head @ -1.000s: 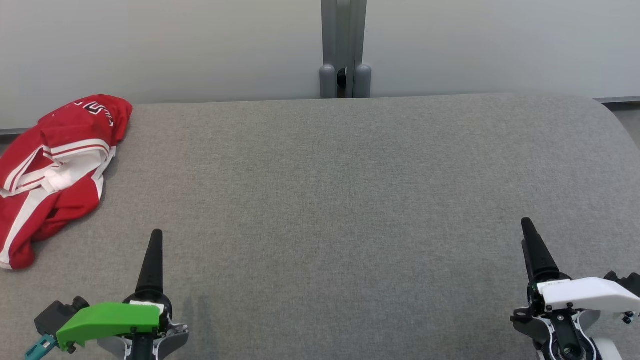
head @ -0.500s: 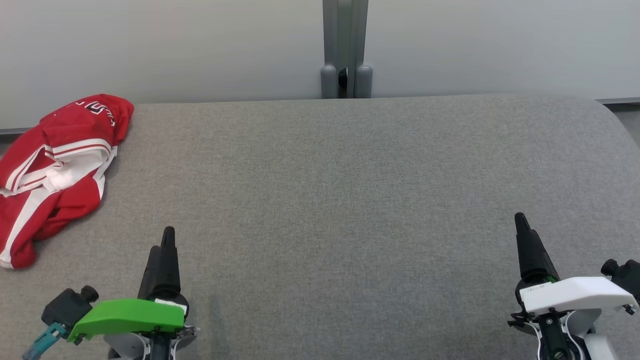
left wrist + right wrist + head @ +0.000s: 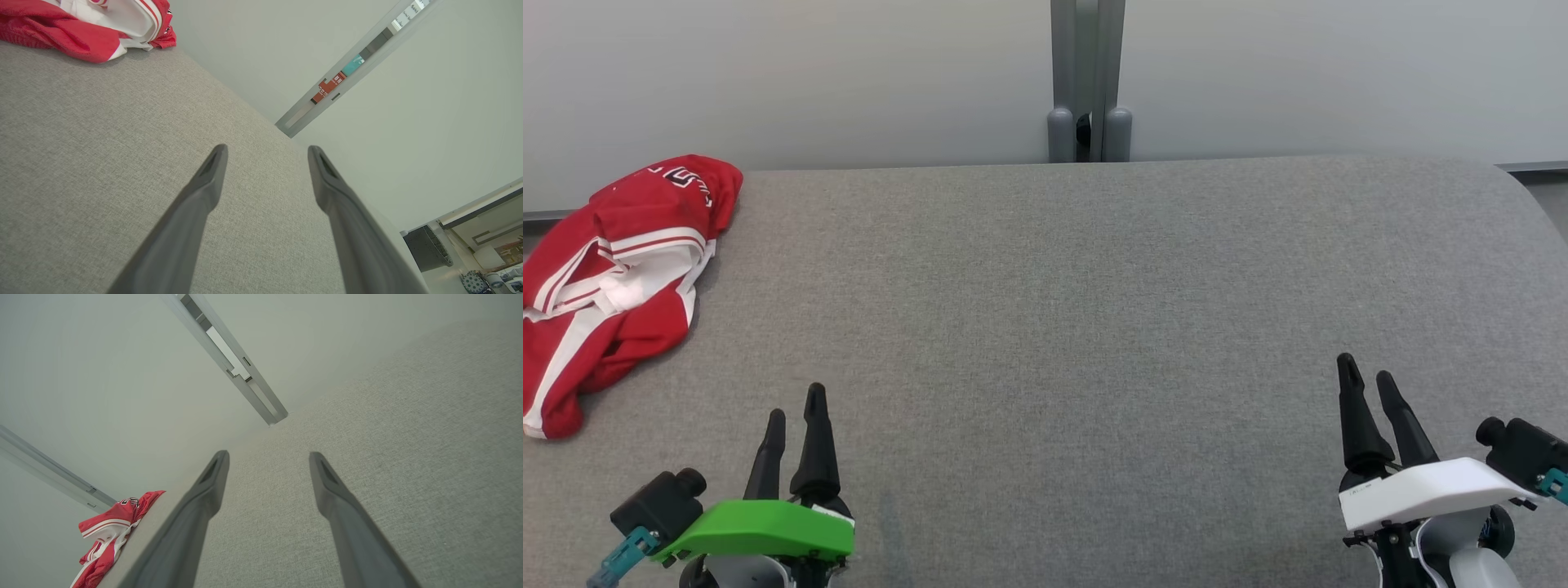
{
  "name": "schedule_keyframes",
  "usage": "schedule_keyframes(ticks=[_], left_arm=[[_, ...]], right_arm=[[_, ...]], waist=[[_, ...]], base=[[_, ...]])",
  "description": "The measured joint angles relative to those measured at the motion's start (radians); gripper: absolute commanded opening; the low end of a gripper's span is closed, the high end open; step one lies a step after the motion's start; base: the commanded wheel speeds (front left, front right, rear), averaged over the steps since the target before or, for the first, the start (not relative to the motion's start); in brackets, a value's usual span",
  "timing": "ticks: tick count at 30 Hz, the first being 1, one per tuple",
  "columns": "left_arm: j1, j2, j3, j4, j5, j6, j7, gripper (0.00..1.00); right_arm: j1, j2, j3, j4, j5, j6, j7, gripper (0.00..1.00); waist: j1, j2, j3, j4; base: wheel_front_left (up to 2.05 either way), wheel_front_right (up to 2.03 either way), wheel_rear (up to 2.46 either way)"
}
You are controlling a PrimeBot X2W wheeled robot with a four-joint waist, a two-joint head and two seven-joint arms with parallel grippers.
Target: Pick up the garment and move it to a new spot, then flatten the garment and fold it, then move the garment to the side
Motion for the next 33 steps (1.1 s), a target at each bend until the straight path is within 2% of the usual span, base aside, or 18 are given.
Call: schedule_keyframes(ticks=[20, 33], left_arm=[[0.018, 0.001, -0.034, 0.017, 0.274, 0.018, -0.055, 1.0], [0.026, 0.002, -0.048, 0.041, 0.382, 0.027, -0.086, 1.0]], right_arm=[[0.014, -0.002, 0.012, 0.005, -0.254, 0.0, -0.054, 1.0], [0.018, -0.003, 0.026, 0.021, -0.384, 0.0, -0.086, 1.0]], waist=[[-0.0001, 0.0, -0.003, 0.004], [0.0, 0.0, -0.006, 0.005]], base=[[0.0, 0.0, 0.0], [0.0, 0.0, 0.0]])
